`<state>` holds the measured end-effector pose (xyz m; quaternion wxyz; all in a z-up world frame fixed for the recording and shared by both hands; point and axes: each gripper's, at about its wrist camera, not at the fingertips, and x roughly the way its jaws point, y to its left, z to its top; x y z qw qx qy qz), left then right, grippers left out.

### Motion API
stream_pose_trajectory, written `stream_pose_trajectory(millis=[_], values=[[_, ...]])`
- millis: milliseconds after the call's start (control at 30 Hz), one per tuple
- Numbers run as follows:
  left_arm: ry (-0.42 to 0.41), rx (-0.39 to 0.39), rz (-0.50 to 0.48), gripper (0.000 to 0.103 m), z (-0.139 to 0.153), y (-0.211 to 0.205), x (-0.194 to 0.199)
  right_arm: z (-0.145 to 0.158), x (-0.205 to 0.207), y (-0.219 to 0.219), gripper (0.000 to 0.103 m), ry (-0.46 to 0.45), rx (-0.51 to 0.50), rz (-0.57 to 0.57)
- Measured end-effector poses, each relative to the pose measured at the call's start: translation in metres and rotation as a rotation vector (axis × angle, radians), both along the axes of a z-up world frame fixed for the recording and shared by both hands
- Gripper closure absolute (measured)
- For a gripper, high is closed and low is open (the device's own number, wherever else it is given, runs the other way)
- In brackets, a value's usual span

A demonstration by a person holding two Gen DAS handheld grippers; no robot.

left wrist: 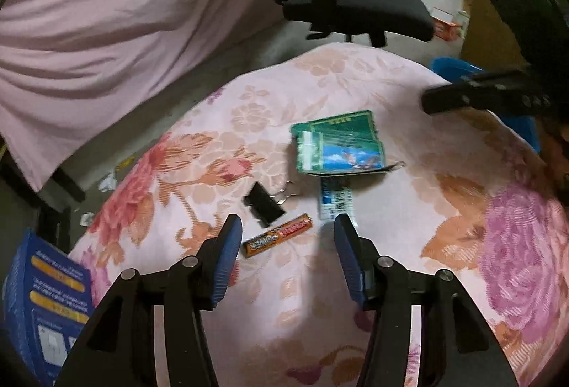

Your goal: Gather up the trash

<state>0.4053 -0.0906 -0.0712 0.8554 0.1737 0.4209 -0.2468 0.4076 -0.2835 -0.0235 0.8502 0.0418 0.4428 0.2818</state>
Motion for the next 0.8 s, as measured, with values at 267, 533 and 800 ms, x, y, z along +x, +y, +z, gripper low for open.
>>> stream_pose_trajectory(millis=[267,533,800], values=[[0.085,-0.063,-0.016,0.089,0.000,0.003,-0.002,0.008,0.020,0.031,0.072,-0.043,0.012,0.087],[0.181,-0.217,0.154,0.096,0.005,0.020,0.003,-0.011,0.040,0.078,0.052,0.004,-0.057,0.205],[0.205,-0.282,0.251,0.096,0.014,0.037,-0.005,-0.022,0.031,0.084,0.054,0.040,-0.094,0.248]])
